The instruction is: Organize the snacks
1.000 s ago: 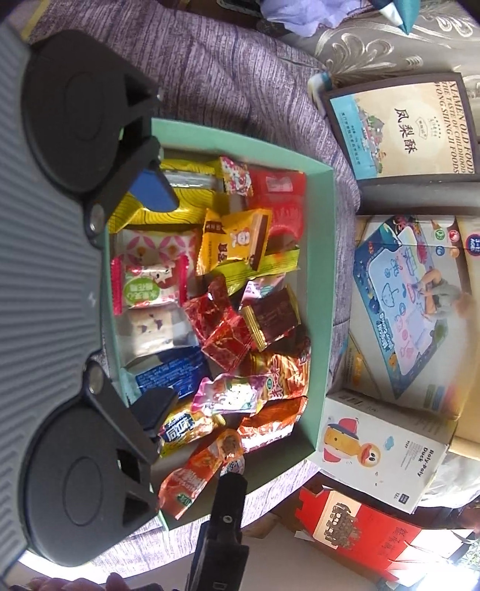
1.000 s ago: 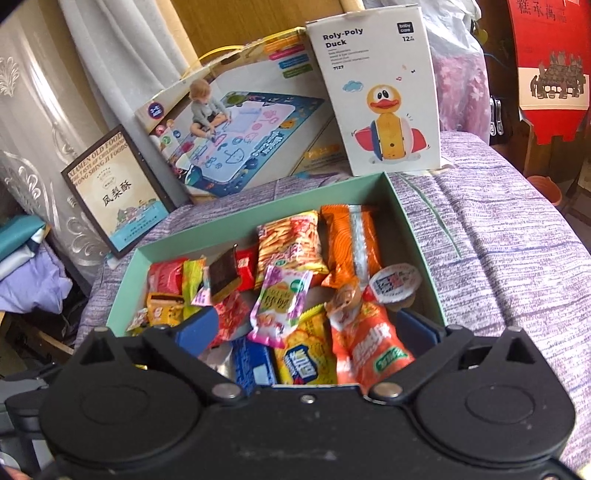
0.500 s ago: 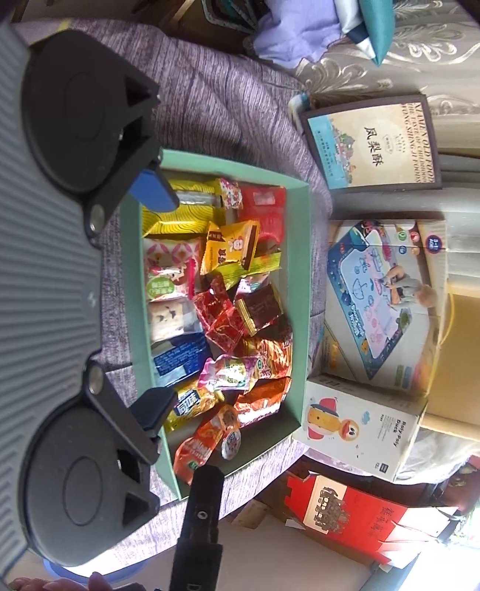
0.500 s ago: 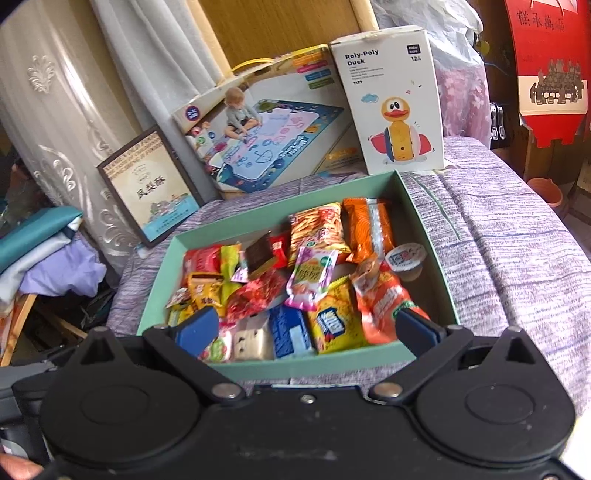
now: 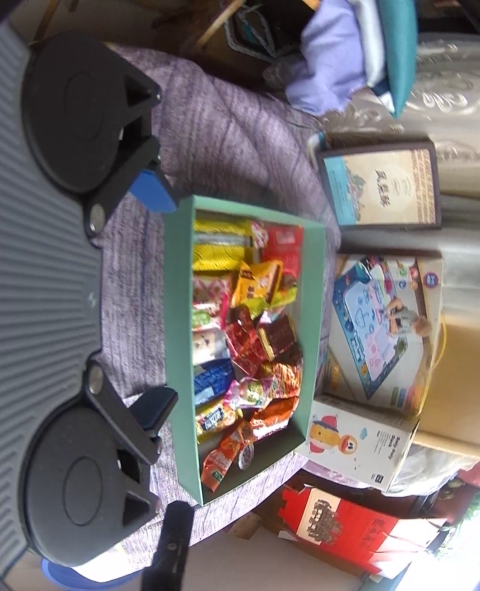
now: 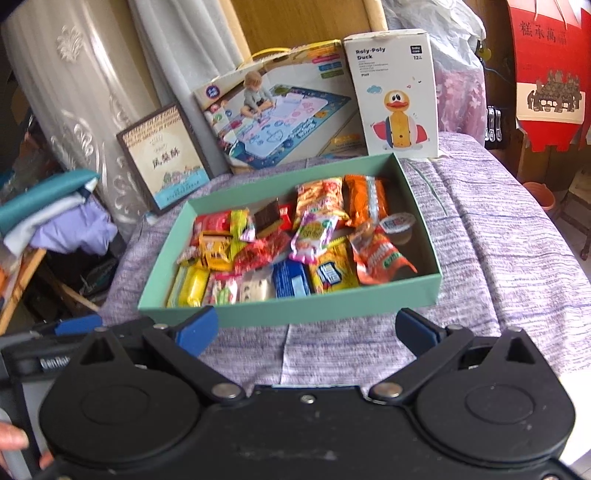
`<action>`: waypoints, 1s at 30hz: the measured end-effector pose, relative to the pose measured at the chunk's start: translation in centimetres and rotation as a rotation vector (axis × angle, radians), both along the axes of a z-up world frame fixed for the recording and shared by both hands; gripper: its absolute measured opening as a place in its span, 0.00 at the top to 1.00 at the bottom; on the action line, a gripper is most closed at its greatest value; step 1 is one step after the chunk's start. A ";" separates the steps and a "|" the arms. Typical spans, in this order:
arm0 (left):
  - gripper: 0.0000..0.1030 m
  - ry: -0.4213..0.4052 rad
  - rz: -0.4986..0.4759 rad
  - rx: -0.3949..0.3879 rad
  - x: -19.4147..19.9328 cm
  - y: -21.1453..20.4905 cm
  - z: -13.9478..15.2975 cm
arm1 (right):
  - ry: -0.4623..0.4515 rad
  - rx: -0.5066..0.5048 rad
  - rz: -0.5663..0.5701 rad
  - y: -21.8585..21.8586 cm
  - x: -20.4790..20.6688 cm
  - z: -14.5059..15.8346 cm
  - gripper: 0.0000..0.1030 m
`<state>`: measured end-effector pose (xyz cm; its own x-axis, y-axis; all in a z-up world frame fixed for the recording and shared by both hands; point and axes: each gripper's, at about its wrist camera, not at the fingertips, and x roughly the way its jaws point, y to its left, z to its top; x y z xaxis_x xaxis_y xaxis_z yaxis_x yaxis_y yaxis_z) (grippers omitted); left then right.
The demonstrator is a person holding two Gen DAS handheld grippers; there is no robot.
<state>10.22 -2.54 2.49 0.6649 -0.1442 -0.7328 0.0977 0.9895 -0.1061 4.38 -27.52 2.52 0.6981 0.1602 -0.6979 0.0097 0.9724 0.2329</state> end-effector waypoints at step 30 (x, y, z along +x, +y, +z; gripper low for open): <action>0.00 0.077 0.091 0.114 -2.3 2.0 -6.1 | 0.192 -0.152 -0.009 0.8 -1.1 -6.8 0.00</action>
<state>7.89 -0.49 -3.65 0.6130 0.0010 -0.7901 0.0029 1.0000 0.0035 3.28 -26.75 -4.29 0.5512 0.0374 -0.8335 0.0483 0.9959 0.0766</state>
